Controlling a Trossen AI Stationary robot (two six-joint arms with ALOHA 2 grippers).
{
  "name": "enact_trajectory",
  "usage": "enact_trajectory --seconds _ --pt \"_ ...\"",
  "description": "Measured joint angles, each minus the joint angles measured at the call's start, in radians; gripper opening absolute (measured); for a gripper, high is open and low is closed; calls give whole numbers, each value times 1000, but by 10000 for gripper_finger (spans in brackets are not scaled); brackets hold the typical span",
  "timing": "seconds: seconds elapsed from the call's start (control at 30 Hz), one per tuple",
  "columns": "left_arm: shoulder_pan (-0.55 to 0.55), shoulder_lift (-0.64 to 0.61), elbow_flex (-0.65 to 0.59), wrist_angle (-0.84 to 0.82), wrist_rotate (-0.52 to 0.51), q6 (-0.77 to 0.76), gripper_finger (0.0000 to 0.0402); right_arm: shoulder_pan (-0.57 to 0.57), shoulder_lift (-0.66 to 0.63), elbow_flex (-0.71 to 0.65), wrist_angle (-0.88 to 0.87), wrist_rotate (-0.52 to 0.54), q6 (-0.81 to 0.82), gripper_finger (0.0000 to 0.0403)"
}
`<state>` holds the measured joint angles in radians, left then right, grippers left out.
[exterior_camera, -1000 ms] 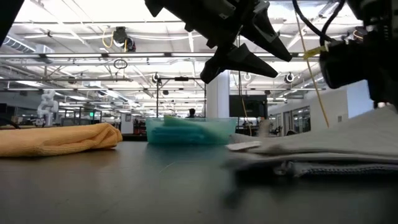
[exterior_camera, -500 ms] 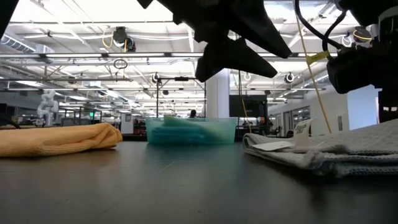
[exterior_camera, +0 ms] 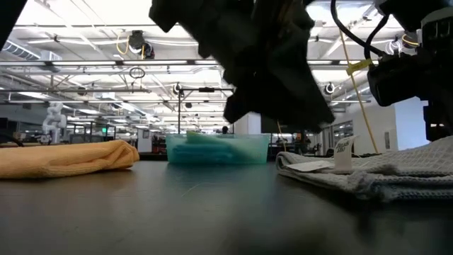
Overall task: Fold microfiber towels
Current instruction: Fold the gray towel
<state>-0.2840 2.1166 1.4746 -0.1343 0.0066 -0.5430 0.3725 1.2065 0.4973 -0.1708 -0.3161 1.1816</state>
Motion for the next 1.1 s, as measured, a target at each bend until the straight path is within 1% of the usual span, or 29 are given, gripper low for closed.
enact_trajectory --seconds 0.17,0.33,0.43,0.57,0.73,0.9,1.0,1.1 --pt "1 0 1 46 -3 62 45 0 -1 0 13 -4 2 51" --pt "2 -2 1 59 -5 79 6 0 -16 0 24 -29 10 51" --pt "5 -1 1 59 -20 103 6 0 -31 0 28 -29 15 43" --pt "17 33 0 63 -30 102 3 0 -65 0 25 -28 31 27" --pt "31 87 0 137 9 86 6 0 -117 0 -24 -29 40 13" --pt "35 98 0 131 19 69 5 0 -156 0 -114 -29 39 20" --pt "36 96 0 111 15 72 4 0 -164 0 -107 -24 38 27" --pt "36 97 0 79 1 64 3 1 -161 0 -69 13 37 28"
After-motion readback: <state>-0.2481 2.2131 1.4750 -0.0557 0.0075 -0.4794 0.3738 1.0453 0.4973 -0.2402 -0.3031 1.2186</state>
